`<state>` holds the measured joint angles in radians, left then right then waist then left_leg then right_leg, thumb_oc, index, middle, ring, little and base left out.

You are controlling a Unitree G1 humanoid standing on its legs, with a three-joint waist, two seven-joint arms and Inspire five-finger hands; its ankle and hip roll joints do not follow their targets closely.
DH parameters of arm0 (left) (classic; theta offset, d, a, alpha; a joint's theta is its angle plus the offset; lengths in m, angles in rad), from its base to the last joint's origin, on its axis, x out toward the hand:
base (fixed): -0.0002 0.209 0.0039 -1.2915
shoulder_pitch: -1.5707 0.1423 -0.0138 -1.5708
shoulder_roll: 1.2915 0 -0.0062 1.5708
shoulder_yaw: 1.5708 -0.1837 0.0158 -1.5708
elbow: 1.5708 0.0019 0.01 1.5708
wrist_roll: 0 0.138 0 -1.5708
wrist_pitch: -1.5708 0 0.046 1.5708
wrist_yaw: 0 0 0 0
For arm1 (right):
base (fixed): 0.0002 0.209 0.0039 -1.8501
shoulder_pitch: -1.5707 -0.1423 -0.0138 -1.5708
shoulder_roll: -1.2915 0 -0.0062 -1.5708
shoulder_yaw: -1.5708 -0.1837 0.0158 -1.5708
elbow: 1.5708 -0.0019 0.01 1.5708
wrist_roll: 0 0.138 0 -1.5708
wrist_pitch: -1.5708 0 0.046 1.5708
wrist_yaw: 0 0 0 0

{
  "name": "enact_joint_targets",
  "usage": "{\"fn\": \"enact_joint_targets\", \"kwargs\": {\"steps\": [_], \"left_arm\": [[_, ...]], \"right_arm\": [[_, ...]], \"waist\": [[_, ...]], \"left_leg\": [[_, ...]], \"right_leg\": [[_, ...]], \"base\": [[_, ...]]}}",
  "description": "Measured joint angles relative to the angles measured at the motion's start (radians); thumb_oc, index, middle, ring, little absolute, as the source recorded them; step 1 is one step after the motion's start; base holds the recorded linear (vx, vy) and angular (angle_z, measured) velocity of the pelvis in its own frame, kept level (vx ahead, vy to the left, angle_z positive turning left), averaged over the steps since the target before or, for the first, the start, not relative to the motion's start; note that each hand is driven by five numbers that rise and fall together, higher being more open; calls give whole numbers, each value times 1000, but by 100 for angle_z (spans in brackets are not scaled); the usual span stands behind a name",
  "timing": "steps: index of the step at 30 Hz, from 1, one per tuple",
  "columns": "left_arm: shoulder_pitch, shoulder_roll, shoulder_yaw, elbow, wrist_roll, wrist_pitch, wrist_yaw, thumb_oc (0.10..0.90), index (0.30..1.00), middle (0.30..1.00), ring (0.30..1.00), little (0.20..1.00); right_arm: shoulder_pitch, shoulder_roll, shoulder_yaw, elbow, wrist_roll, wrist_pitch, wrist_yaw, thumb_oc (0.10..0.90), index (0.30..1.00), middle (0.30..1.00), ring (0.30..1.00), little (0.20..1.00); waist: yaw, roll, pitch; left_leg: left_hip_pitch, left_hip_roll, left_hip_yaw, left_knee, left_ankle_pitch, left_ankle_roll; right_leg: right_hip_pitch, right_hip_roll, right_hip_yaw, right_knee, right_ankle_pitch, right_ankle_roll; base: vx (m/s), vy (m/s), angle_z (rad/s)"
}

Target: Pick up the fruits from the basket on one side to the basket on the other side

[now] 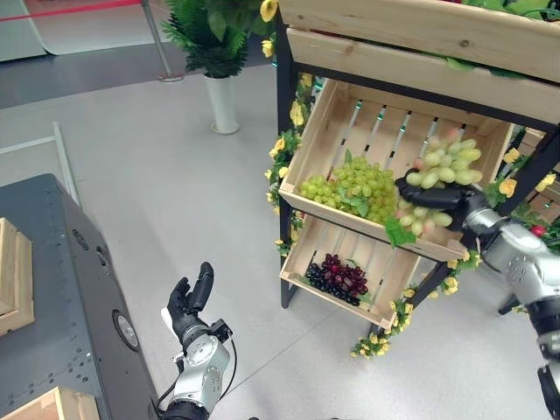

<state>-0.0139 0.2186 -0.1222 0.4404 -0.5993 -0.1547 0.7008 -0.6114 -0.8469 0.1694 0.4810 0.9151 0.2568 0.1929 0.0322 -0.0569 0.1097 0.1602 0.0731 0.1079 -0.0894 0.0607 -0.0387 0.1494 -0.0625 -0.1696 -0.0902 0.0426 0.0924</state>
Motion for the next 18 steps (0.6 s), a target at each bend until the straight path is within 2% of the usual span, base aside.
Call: {"fn": "enact_joint_targets", "kwargs": {"steps": [1, 12, 16, 18], "left_arm": [[3, 6, 0, 0, 0, 0, 0, 800, 900, 900, 900, 900], [10, 43, -18, 4, -4, 4, -22, 800, 900, 900, 900, 900], [8, 43, -25, 4, -4, 7, -21, 800, 900, 900, 900, 900], [8, 43, -30, 4, -4, 8, -20, 800, 900, 900, 900, 900]], "right_arm": [[-31, -5, 0, 28, 3, 0, -19, 400, 300, 300, 300, 300], [-183, -5, 62, 134, -7, 23, -105, 400, 300, 300, 300, 300], [-235, -6, 164, 165, -131, 68, -105, 400, 300, 300, 300, 300], [-236, -3, 173, 189, -175, 96, -104, 400, 300, 300, 300, 300]], "waist": [[15, 0, 0], [55, -6, 3], [61, -10, 6], [68, -13, 7]], "left_leg": [[0, 0, -4, 0, 2, 0], [-1, -6, -24, -5, 7, 1], [-1, -6, -25, -2, 7, 1], [-3, -6, -25, 0, 7, 2]], "right_leg": [[2, 0, -4, -3, 0, 0], [13, -7, -27, -3, -1, 0], [12, -7, -27, -3, -1, 0], [11, -7, -27, -3, -1, 0]], "base": [[24, 1, 9], [18, 0, 6], [0, 0, 0], [0, 0, 0]]}}
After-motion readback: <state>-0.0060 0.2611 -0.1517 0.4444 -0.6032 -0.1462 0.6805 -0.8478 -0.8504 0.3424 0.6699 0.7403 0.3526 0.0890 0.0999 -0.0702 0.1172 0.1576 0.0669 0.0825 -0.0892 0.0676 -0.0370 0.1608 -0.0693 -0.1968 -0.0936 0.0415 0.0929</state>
